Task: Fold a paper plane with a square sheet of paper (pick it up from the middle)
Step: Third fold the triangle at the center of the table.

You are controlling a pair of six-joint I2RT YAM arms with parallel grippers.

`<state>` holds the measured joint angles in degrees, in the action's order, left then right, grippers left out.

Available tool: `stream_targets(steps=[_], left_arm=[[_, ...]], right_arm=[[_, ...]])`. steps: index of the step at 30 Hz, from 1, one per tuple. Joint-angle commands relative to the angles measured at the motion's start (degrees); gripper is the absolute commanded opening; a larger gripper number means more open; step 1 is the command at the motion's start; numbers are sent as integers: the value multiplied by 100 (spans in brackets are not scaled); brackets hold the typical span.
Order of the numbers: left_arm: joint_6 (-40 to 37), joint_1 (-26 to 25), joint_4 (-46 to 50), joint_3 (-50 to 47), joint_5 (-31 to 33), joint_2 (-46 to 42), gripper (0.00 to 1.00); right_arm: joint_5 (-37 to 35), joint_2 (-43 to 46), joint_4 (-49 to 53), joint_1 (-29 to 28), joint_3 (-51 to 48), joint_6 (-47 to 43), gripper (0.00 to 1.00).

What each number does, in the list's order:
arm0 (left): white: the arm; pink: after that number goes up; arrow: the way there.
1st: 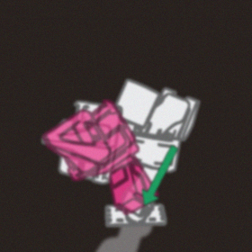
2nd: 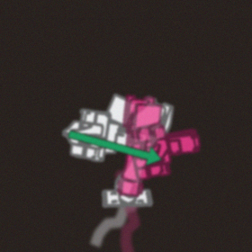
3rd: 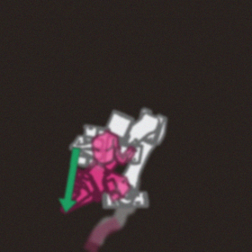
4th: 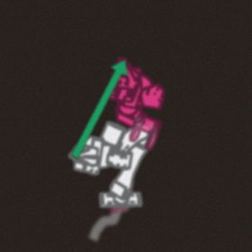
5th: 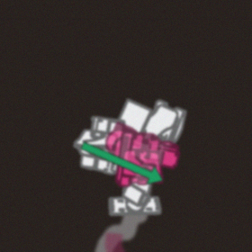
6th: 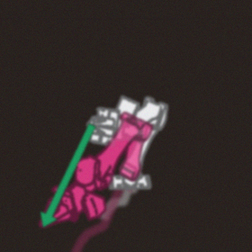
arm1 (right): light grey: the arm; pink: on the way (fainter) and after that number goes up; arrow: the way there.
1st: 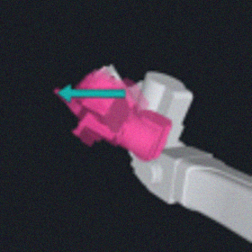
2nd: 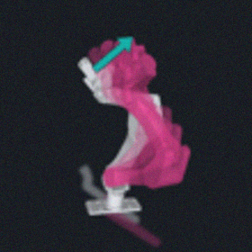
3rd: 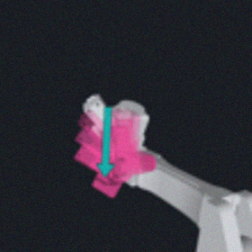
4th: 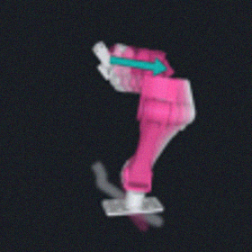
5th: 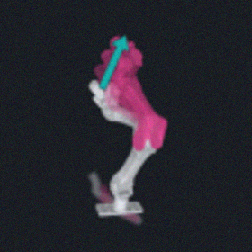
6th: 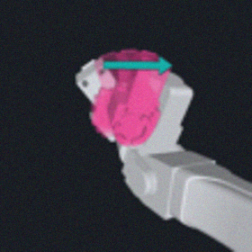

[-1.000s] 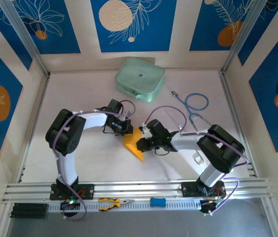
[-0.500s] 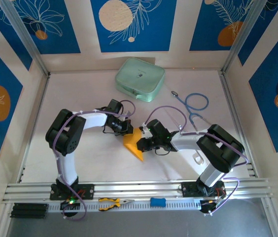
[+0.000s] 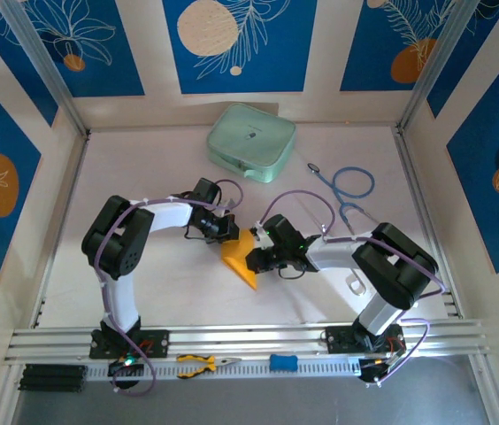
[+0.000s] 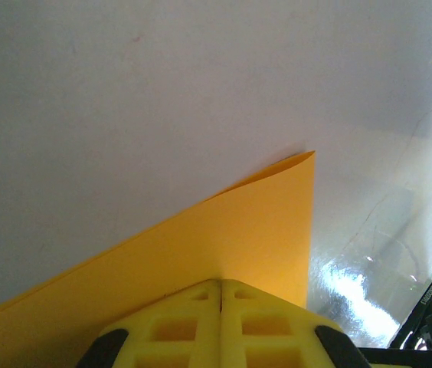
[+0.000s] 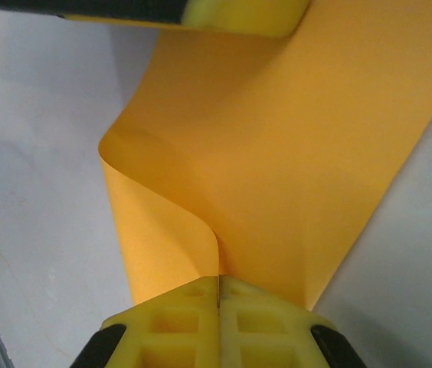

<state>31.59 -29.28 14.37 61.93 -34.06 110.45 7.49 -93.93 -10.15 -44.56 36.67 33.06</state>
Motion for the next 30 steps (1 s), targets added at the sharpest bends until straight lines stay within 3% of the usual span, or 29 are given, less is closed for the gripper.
stream_targets(steps=[1, 15, 25, 30], left_arm=[[36, -58, 268, -145, 143, -7, 0], [-35, -53, 357, -41, 177, -112, 1], [-100, -55, 635, 67, 720, -1044, 24], [6, -52, 597, -323, 772, -1518, 25]], right_arm=[[-28, -139, 54, -36, 67, -40, 0], [-64, -161, 47, -44, 49, -19, 1], [48, -211, -160, -27, -17, 95, 0], [90, -241, -231, -27, -28, 166, 0]])
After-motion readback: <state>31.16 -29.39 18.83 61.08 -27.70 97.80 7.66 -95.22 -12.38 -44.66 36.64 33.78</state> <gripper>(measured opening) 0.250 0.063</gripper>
